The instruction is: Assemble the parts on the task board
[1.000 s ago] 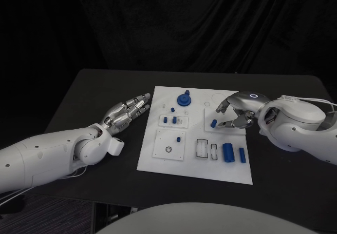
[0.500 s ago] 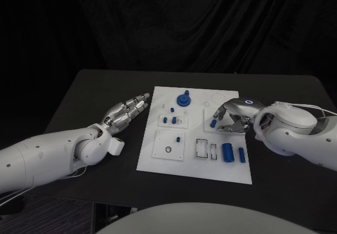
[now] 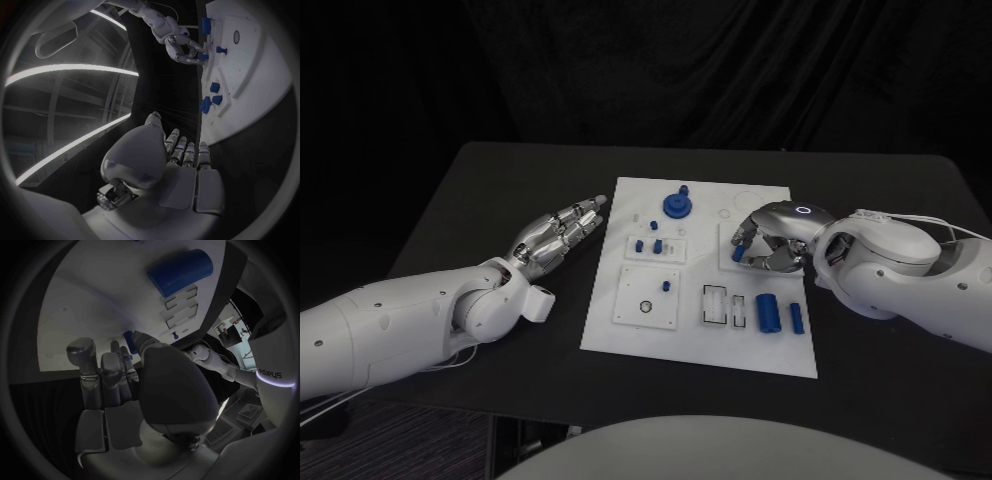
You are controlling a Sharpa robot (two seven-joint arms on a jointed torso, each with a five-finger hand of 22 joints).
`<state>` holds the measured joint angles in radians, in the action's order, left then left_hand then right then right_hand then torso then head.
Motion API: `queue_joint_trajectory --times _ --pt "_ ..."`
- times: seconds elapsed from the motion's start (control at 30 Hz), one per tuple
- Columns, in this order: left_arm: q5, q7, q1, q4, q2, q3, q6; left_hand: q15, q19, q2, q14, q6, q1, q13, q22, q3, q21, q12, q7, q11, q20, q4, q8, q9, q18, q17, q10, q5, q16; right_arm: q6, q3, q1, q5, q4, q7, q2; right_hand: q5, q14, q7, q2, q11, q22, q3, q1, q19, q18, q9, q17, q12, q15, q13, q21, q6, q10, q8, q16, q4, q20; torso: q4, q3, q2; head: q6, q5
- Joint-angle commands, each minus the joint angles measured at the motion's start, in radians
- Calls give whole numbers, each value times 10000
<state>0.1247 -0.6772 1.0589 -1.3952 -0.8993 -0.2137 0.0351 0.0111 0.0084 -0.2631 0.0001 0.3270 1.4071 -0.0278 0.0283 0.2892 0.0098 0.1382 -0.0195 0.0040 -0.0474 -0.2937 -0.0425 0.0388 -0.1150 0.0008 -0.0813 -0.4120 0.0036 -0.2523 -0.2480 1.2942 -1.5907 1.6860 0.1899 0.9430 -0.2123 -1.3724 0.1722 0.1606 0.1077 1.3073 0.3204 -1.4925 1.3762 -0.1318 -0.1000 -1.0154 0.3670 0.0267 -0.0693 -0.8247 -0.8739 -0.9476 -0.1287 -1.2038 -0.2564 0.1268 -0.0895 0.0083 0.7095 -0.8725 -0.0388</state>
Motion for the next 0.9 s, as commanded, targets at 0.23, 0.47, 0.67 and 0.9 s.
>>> queue_joint_trajectory --times 0.23,0.47,0.67,0.9 --pt "-57 -1843 -29 4 16 10 154 246 -7 -18 -1 -77 203 11 -13 -105 -26 -58 22 244 -197 36 33 -14 132 -8 16 -192 -36 -337 4 -31 49 -53 -257 -160 115 -59 -55 40 -45 996 251 -77 62 82 -116 -27 -101 -69 -53 -81 -416 -409 -190 -25 -13 -65 -7 -1 1 -2 -5" --pt "-57 -1705 -37 11 16 10 227 321 -4 5 -1 70 434 7 -13 -211 -24 -36 -219 361 -257 85 0 6 148 -8 20 -491 -36 -399 4 -33 50 -38 -278 -182 -10 -69 -210 9 -175 999 456 -286 62 80 -421 -38 29 -180 -208 -97 -1062 -749 -535 -9 202 -159 -1 1 3 -2 -45" --pt "-57 -1615 -44 29 14 10 277 353 -4 5 -1 48 480 10 -16 -236 -24 -48 -226 416 -281 85 3 3 155 -8 38 -561 -36 -436 5 -32 50 27 -251 -162 -292 -72 -320 -58 -271 1007 536 -453 61 83 -738 -45 195 -259 -369 -124 -1414 -872 -839 8 479 -236 3 2 0 -2 -67" --pt "-57 -1491 -52 59 25 10 354 380 -3 -1 -1 57 526 16 -17 -266 -23 -75 -309 439 -306 88 1 4 159 -8 72 -609 -36 -420 7 19 50 233 -135 -101 -550 -66 -354 -101 -340 1012 647 -593 51 82 -972 -41 381 -322 -536 -141 -1415 -968 -1033 35 756 -304 3 3 1 -2 -84"
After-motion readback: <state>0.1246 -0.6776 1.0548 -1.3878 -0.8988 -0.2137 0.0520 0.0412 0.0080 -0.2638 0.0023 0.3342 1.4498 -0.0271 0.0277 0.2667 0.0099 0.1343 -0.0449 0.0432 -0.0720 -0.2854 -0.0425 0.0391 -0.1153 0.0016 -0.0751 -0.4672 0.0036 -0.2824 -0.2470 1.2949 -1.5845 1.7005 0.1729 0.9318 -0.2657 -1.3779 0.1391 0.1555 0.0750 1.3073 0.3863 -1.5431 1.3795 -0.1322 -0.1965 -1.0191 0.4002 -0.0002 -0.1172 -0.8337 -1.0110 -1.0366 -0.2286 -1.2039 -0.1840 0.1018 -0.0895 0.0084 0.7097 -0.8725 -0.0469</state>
